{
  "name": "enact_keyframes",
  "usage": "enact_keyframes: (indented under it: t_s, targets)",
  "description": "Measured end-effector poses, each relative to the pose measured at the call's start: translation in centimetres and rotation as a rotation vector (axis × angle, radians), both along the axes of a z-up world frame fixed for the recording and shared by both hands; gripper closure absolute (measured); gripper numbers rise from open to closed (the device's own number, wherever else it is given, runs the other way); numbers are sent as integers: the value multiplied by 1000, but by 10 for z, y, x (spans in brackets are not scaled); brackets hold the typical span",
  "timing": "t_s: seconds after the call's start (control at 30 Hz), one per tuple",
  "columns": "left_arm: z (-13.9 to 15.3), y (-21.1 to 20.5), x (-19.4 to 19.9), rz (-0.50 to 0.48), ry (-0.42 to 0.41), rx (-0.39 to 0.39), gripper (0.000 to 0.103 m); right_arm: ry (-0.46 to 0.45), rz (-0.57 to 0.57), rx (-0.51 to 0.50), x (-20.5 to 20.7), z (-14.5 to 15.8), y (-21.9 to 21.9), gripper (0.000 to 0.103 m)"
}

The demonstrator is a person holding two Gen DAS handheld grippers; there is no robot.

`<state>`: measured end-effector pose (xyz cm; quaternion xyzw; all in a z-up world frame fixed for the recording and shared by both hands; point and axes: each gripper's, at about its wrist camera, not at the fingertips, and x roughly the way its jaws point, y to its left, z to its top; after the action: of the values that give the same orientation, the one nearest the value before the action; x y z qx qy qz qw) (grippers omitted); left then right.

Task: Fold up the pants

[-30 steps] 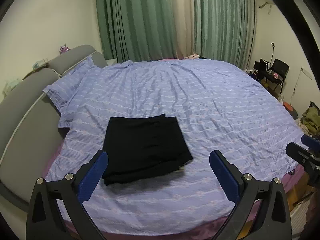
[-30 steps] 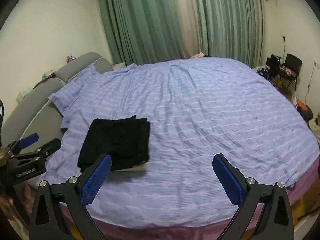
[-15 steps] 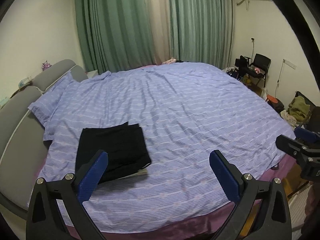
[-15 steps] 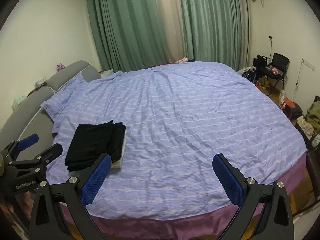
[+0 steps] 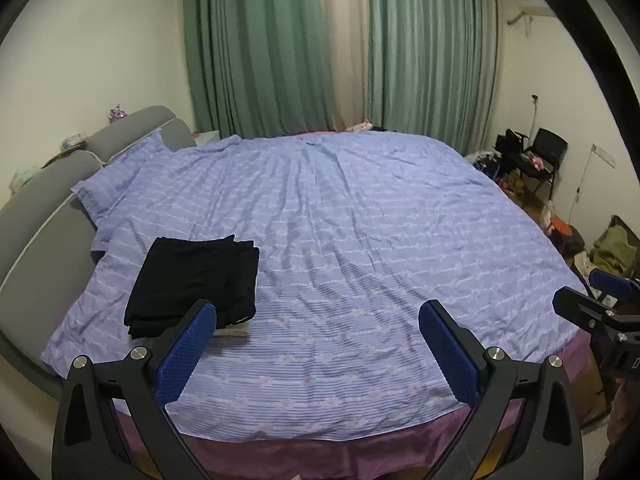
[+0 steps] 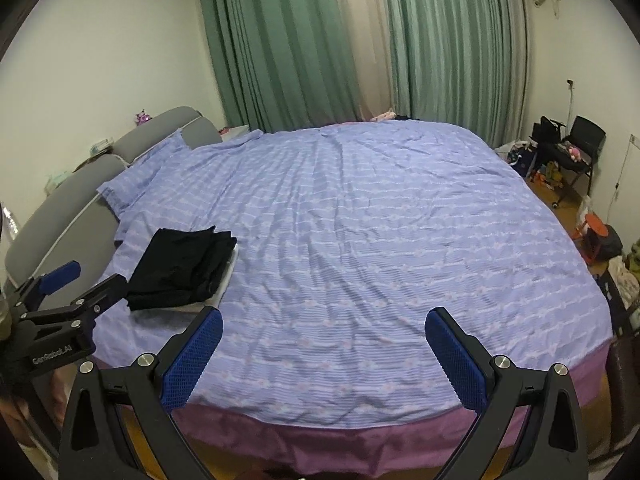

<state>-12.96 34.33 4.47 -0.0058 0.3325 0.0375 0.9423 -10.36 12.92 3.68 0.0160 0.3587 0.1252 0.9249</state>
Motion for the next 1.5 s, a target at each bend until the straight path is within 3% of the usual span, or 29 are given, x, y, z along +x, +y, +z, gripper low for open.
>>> enact_keyframes:
  t_s: [0.57,0.87,1.1,1.5]
  targets:
    - [14,-55,-11,19,-17,9,0,-20,36,41,-8,5,-61,1]
    - [15,-67,-12,7,-25,27,0,-27,26,34,-12,5,-71,1]
    - [14,-79,-11,2,-28,96,0,-24,20,36,-12,3,-77,1]
    - [13,-81,-7,-2,-19,87,0,-19,17,40,-10,2,-82,1]
